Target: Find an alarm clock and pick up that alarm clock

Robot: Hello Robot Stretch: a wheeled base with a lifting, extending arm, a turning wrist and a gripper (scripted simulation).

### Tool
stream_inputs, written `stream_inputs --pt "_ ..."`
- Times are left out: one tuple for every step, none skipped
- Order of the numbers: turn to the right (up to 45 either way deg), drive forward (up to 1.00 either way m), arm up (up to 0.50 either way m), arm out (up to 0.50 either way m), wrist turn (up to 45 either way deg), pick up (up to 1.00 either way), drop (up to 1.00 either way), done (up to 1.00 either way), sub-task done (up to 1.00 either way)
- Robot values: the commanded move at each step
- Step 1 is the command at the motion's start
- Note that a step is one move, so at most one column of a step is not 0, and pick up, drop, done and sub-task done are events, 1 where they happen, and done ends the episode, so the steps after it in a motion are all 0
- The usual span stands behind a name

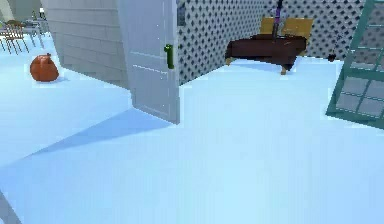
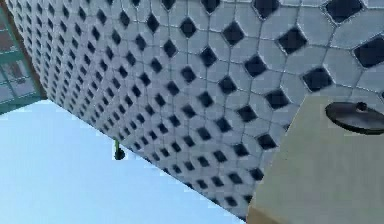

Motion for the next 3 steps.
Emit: stream_inputs --pt "0.0 0.35 0.00 0.00 0.0 0.00 0.00 0.00 0.00" --pt "45.0 0.00 0.00 0.00 0.0 0.00 0.00 0.00 0.00" --pt "30.0 0.00 0.00 0.00 0.0 0.00 0.00 0.00 0.00"
